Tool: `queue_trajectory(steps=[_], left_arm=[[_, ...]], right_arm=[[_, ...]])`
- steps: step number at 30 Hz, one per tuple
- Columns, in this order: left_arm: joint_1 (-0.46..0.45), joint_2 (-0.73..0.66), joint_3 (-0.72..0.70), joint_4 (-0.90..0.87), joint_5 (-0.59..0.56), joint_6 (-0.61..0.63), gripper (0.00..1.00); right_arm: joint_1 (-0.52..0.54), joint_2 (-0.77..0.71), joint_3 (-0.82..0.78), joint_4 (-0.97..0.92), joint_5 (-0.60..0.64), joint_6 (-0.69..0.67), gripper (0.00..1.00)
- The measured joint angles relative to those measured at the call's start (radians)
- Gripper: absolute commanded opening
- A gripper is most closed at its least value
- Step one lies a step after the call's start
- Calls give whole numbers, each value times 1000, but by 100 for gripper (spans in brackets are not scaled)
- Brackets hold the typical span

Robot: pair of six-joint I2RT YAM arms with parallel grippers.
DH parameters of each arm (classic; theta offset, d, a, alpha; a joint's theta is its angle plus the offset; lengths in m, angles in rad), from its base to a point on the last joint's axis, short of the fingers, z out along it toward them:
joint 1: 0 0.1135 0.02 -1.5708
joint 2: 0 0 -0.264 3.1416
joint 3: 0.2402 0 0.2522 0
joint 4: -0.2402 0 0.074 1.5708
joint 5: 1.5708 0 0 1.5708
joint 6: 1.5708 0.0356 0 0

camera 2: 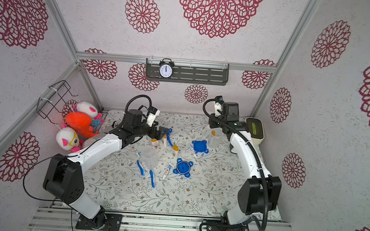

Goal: Pack away toiletry kits
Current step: Place the toiletry item into the container.

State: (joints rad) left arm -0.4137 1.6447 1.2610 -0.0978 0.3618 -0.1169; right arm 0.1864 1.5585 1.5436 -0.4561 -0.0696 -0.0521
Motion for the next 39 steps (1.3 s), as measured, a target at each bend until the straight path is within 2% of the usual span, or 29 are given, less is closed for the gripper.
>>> queue_trajectory(steps=[5,15,27,39], left_arm=[[-1,10,8,-2,2,5,95],[-1,9,-2,-3,0,21,95],[-1,9,-10,-21,-10,43,96],[-1,9,-19,-21,-20,54,96]], right_arm=[[0,-35,-25,-33,98,-1,18],[-29,-18,-39,-51,164,17,17],[-60,130,-38,-13,162,37,17],[-70,223,-60,37,106,35,20]])
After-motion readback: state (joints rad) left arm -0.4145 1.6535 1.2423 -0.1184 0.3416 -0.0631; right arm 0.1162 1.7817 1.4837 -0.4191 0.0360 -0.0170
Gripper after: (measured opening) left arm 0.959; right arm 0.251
